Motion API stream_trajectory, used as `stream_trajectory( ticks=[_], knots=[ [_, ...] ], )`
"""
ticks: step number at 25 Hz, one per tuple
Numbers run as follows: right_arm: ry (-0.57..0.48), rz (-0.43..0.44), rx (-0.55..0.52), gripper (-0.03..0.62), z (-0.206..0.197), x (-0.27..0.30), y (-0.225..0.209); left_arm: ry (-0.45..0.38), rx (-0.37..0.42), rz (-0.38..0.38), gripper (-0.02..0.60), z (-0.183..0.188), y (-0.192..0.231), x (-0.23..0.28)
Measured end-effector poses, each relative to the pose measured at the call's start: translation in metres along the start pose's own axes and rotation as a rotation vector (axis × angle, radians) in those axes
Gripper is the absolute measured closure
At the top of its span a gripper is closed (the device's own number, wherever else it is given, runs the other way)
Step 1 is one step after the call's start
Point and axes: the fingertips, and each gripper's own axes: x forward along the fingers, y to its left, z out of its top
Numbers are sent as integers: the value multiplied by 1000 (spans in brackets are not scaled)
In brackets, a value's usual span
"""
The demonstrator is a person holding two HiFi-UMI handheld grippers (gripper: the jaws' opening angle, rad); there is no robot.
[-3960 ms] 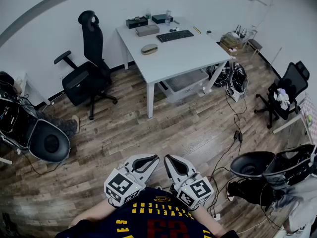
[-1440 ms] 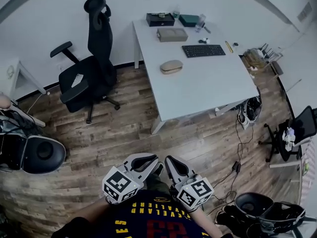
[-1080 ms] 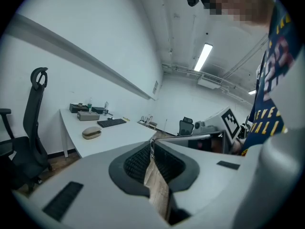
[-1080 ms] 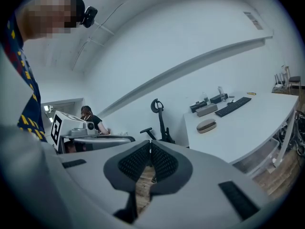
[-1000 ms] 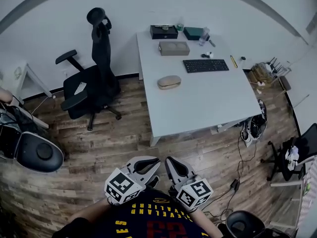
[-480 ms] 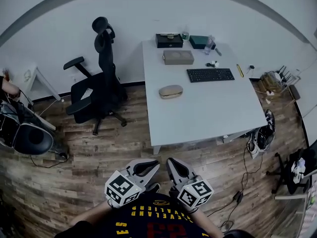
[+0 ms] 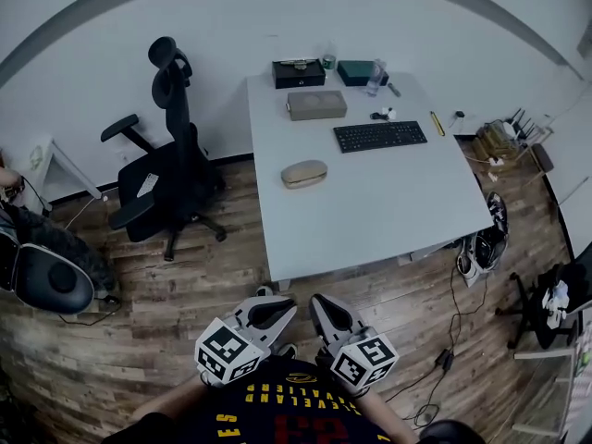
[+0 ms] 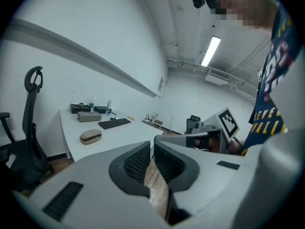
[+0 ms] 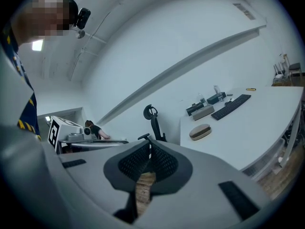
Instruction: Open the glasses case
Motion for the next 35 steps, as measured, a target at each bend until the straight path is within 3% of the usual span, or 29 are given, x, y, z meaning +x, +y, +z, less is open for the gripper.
stream_trajectory(
  ticks=[6, 11, 19, 35],
  knots=[
    [-5, -86, 3, 572, 17, 17, -34, -5, 8, -83, 546, 18, 21, 36],
    [9, -123, -4, 572, 35, 57, -58, -1, -38, -106, 546, 32, 71, 56],
    [36, -176, -15, 572, 64, 118, -83, -7, -39, -160, 546, 64, 133, 83],
    [75, -298, 23, 572, 91, 178, -119, -32, -71, -186, 546, 90, 233, 102]
  ],
)
